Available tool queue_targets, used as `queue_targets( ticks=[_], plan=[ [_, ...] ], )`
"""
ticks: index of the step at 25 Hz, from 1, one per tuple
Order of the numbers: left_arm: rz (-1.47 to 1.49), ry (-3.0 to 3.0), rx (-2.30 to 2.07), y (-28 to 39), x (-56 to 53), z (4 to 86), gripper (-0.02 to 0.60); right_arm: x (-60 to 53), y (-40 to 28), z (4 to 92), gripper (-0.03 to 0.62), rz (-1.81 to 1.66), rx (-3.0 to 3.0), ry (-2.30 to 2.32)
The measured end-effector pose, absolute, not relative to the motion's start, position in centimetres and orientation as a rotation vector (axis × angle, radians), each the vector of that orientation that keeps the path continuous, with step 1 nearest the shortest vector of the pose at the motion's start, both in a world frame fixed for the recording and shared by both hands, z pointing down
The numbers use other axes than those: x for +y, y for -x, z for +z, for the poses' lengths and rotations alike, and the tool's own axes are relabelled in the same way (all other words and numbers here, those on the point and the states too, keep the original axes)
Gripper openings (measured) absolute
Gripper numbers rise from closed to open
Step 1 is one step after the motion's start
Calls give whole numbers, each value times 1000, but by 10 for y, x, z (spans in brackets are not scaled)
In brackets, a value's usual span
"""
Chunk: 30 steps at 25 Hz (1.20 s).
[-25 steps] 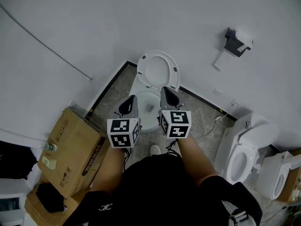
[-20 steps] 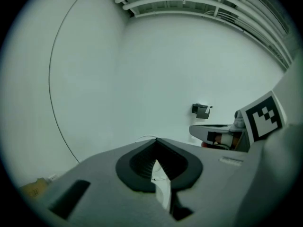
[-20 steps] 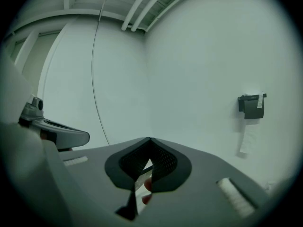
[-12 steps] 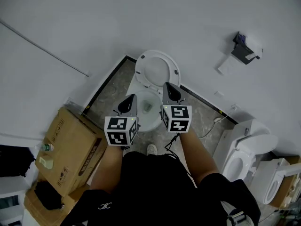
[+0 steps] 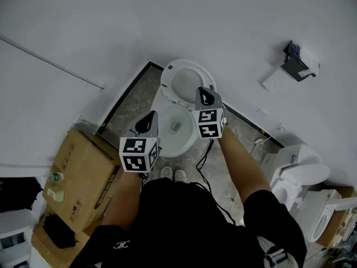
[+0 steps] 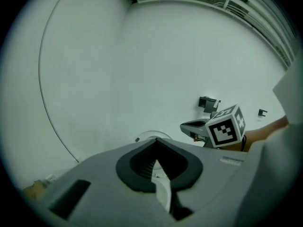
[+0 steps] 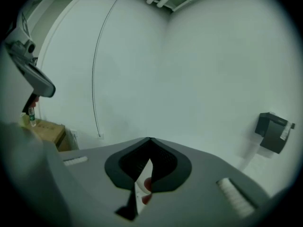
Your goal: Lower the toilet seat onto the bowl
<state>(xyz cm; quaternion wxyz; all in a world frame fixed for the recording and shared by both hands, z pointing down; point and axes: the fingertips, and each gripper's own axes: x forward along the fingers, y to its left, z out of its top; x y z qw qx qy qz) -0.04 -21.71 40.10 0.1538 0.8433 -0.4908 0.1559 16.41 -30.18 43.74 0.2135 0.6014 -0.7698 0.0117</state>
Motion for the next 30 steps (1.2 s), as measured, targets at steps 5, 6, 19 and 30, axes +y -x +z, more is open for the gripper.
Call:
queue_targets(
  ticks=[5, 6, 19, 30],
  plan=[
    [449, -2367, -1400, 16, -235, 416, 9, -352, -183, 469, 9, -12, -2003, -1633],
    [451, -2356, -1399, 18, -237, 420, 9, -361, -188, 475, 9, -16, -1976, -1629],
    [487, -2262, -1410, 37, -244, 452, 9, -440, -229, 546, 43, -38, -1742, -1457],
    [530, -2191, -1467, 53, -235, 466, 9, -461, -243, 583, 44, -37, -1651, -1355]
  ],
)
